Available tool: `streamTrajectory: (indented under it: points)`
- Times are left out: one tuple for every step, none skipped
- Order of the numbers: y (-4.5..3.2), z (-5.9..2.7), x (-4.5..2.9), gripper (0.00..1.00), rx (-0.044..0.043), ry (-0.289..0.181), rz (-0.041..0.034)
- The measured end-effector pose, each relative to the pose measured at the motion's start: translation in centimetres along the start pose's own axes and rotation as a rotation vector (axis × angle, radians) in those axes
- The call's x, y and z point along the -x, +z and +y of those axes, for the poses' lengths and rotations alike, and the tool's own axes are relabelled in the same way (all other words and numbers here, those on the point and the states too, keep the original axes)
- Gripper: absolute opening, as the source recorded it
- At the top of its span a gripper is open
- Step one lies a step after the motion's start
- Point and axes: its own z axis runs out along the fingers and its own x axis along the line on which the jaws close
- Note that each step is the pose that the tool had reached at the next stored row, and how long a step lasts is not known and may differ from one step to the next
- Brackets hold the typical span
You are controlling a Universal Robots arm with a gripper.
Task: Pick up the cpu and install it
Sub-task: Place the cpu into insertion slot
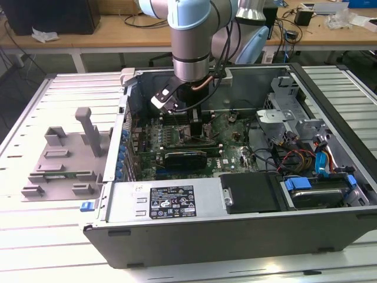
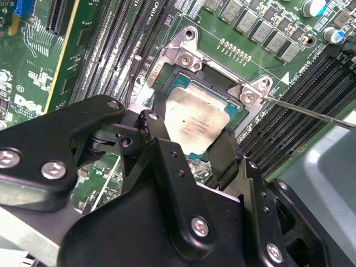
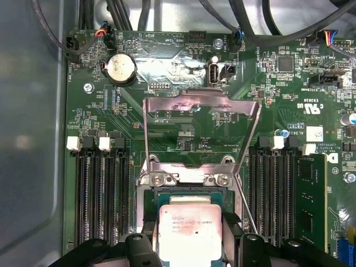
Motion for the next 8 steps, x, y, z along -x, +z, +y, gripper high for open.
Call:
streamTrajectory:
  points:
    - [0.03, 0.0, 0.0, 0.54, 0.0, 0.0, 0.0]
    - [0.1, -0.01, 0.0, 0.54, -0.0002, 0.0, -0.0003]
    - [0.11, -0.01, 0.0, 0.54, -0.0002, 0.0, -0.0003]
    - [0.11, -0.01, 0.0, 0.54, -0.0002, 0.0, -0.0003]
    - [0.12, -0.01, 0.0, 0.54, -0.0001, 0.0, -0.0002]
    - [0.13, -0.01, 0.0, 0.54, -0.0001, 0.0, -0.0001]
    - [0.13, -0.01, 0.0, 0.54, 0.0, 0.0, -0.0001]
    - [0.14, -0.01, 0.0, 0.54, 0.0, 0.0, 0.0]
